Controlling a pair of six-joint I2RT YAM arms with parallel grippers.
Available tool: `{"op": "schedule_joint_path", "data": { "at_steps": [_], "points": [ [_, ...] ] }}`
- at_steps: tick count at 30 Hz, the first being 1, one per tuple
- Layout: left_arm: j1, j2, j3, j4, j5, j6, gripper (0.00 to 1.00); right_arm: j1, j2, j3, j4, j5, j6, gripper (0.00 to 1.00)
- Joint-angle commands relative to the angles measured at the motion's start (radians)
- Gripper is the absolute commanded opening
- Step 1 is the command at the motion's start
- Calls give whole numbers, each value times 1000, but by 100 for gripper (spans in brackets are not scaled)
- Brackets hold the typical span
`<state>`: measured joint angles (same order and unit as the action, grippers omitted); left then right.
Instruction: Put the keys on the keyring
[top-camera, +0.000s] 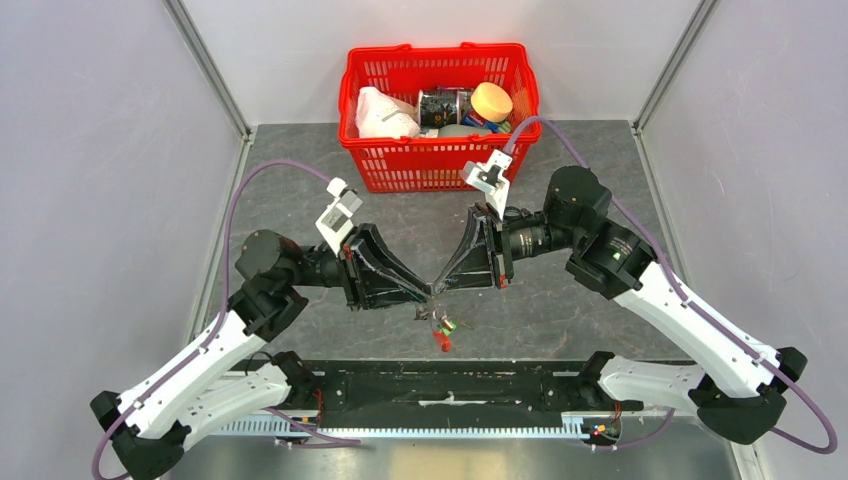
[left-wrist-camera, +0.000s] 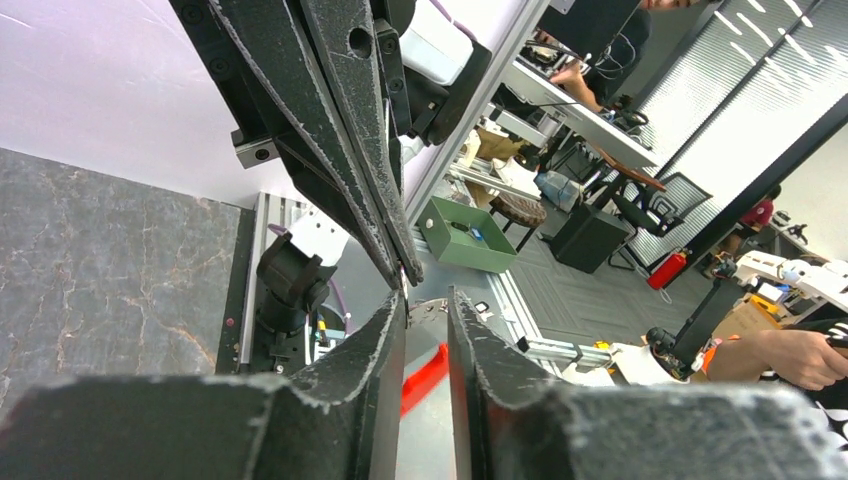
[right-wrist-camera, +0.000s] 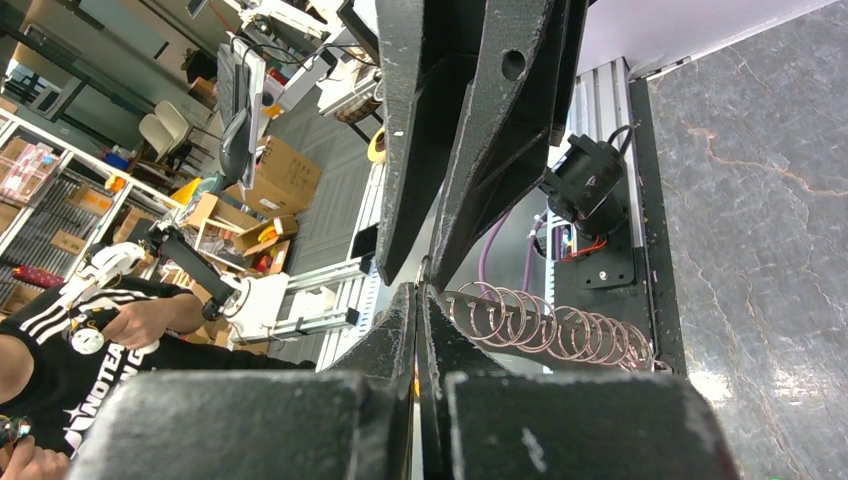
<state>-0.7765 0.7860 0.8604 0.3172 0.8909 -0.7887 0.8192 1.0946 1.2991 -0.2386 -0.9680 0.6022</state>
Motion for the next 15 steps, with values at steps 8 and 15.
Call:
{"op": "schedule_joint_path", "data": {
  "at_steps": [8,15],
  "points": [
    [-4,22,8,36,-6,-24,17,20,-5,36,79,-27,12,0],
    [-4,28,12,35,-12,-23,15,29,-1,26,82,-30,4,0]
  ]
}}
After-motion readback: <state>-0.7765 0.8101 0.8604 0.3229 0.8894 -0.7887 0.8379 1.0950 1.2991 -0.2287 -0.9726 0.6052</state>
